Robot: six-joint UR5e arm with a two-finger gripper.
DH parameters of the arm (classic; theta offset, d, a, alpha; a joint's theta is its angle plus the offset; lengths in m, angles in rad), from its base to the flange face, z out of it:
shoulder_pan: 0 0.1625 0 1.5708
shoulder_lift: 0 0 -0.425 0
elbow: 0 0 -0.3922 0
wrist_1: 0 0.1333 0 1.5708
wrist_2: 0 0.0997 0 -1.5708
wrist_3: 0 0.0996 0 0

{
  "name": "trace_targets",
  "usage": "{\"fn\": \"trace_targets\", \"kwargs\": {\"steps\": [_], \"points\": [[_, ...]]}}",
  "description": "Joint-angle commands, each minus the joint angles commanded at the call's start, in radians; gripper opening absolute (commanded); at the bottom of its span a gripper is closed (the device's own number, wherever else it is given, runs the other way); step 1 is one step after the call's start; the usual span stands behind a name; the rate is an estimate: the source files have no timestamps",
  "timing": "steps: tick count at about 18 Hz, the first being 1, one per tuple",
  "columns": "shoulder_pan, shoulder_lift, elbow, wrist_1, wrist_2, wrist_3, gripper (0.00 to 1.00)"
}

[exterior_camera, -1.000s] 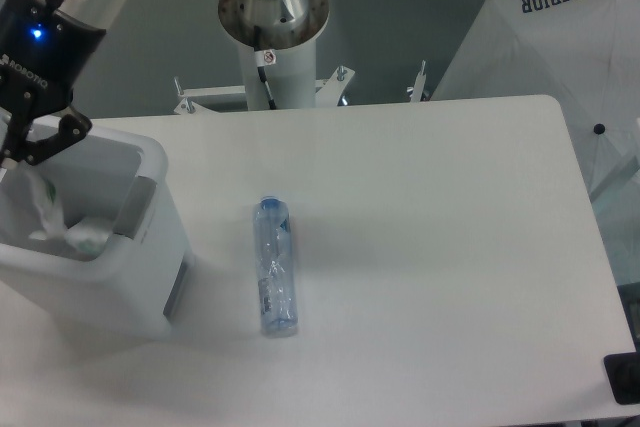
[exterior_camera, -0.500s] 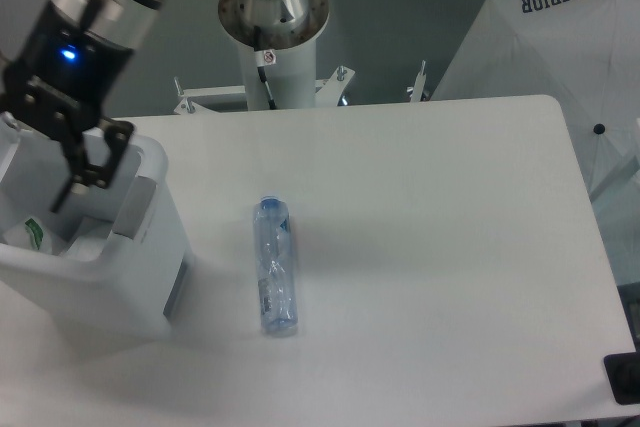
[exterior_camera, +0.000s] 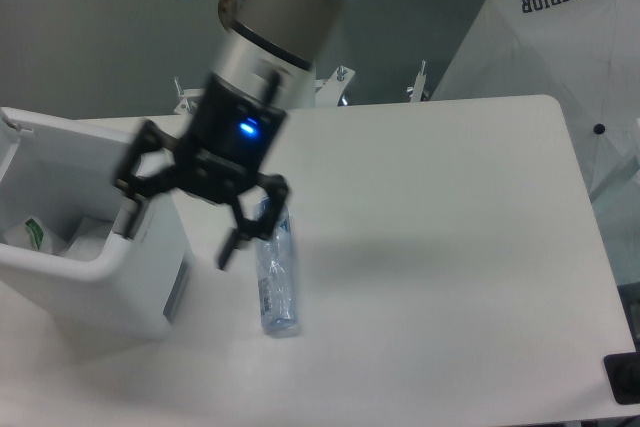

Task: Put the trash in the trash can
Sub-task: 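Move the open gripper over the clear plastic bottle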

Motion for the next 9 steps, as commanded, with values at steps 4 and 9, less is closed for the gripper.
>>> {"fn": "trace_targets", "kwargs": {"steps": [4, 9], "points": [[0.022, -0.054, 0.005, 0.000, 0.031, 0.002, 1.00], [0.022, -0.104, 0.006, -0.003, 0.162, 0.003, 1.00]]}}
